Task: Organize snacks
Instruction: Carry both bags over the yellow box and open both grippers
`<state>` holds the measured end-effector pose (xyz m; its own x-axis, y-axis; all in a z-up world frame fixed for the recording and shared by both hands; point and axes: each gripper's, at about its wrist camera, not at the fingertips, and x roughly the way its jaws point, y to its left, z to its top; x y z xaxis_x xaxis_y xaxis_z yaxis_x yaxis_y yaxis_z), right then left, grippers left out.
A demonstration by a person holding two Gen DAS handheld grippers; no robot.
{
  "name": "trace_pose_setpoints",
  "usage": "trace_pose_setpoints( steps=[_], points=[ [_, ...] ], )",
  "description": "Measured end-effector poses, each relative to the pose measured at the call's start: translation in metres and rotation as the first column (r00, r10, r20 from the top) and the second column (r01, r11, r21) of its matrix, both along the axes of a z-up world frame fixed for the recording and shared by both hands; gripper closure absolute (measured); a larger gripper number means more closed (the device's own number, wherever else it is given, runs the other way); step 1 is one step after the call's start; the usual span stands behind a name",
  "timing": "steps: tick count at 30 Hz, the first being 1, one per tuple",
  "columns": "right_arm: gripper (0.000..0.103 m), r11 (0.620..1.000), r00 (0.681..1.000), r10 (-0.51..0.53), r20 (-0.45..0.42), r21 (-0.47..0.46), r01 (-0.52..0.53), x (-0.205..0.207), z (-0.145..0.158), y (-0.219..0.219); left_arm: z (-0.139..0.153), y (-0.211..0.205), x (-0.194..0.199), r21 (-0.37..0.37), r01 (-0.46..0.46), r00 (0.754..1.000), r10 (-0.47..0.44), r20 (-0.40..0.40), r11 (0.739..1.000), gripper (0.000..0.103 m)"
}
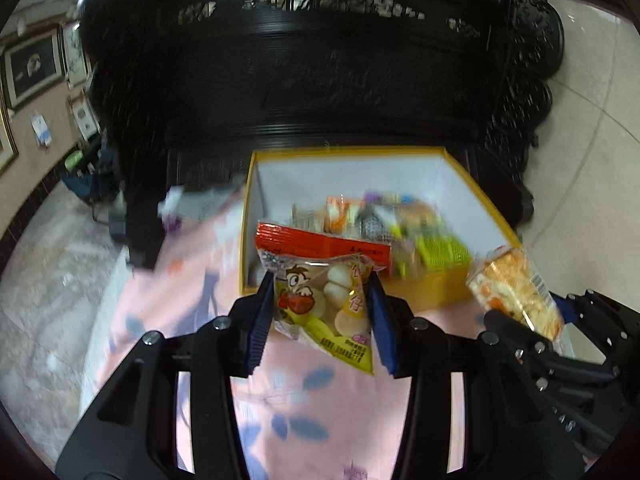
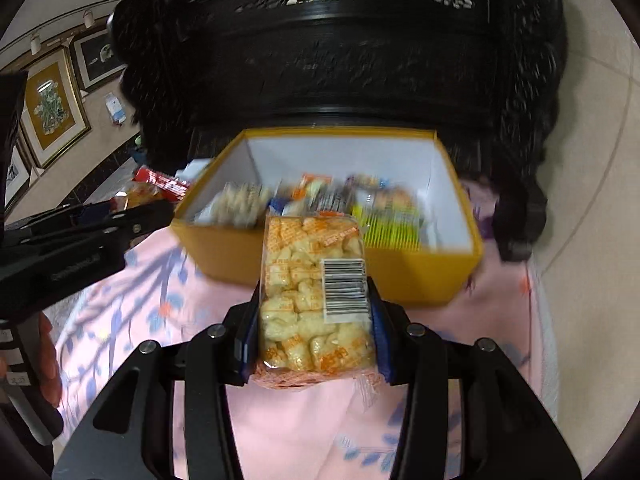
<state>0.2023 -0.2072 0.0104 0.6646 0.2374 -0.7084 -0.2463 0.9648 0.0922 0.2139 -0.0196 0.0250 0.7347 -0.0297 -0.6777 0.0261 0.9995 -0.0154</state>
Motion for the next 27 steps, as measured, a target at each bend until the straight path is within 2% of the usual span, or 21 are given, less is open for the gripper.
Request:
trace_pose_setpoints(
  steps=[5, 10, 15, 22, 23, 24, 25, 26, 27],
  points=[
    [0.057, 0.999, 0.999, -0.039, -0.010, 0.031, 0.039, 0.059, 0.014, -0.002, 0.023, -0.013, 0.049, 0.006, 0.006, 1.000, -0.006, 0.006, 1.000, 0.058],
    [0.057, 0.994, 0.997, -0.079, -0.009, 0.074, 0.079, 0.096, 0.016, -0.006, 0.015, -0.010, 0.090, 0.009, -0.032, 0.999, 0.033, -0.024, 0.999, 0.058],
    [0.057, 0.995, 0.997, -0.079, -0.025, 0.066, 0.081, 0.109, 0.006, -0.001, 0.000, -0.003, 0.115, 0.007, -0.069, 0.996, 0.069, -0.057, 0.998, 0.058],
    [0.056, 0.993, 0.995, -0.105, -0.001, 0.055, 0.105, 0.115, 0.007, -0.005, -0.008, -0.004, 0.129, -0.002, -0.083, 0.994, 0.083, -0.066, 0.997, 0.056],
    [0.053, 0.992, 0.994, -0.113, 0.010, 0.055, 0.112, 0.115, 0.010, -0.005, -0.008, -0.006, 0.131, -0.001, -0.083, 0.994, 0.082, -0.065, 0.997, 0.053],
    [0.039, 0.991, 0.992, -0.125, 0.024, 0.053, 0.124, 0.115, 0.012, -0.006, -0.007, -0.007, 0.131, -0.002, -0.081, 0.995, 0.081, -0.065, 0.997, 0.047],
    [0.029, 0.990, 0.991, -0.132, 0.033, 0.051, 0.130, 0.115, 0.014, -0.006, -0.006, -0.008, 0.132, -0.004, -0.081, 0.994, 0.081, -0.067, 0.997, 0.022],
    [0.020, 0.988, 0.988, -0.146, 0.053, 0.053, 0.143, 0.114, 0.017, -0.008, -0.004, -0.007, 0.132, 0.000, -0.096, 0.994, 0.096, -0.057, 0.995, 0.007],
    [0.014, 0.987, 0.987, -0.152, 0.060, 0.051, 0.149, 0.113, 0.019, -0.009, 0.000, -0.005, 0.130, 0.001, -0.120, 0.992, 0.120, -0.027, 0.993, 0.004]
  ],
)
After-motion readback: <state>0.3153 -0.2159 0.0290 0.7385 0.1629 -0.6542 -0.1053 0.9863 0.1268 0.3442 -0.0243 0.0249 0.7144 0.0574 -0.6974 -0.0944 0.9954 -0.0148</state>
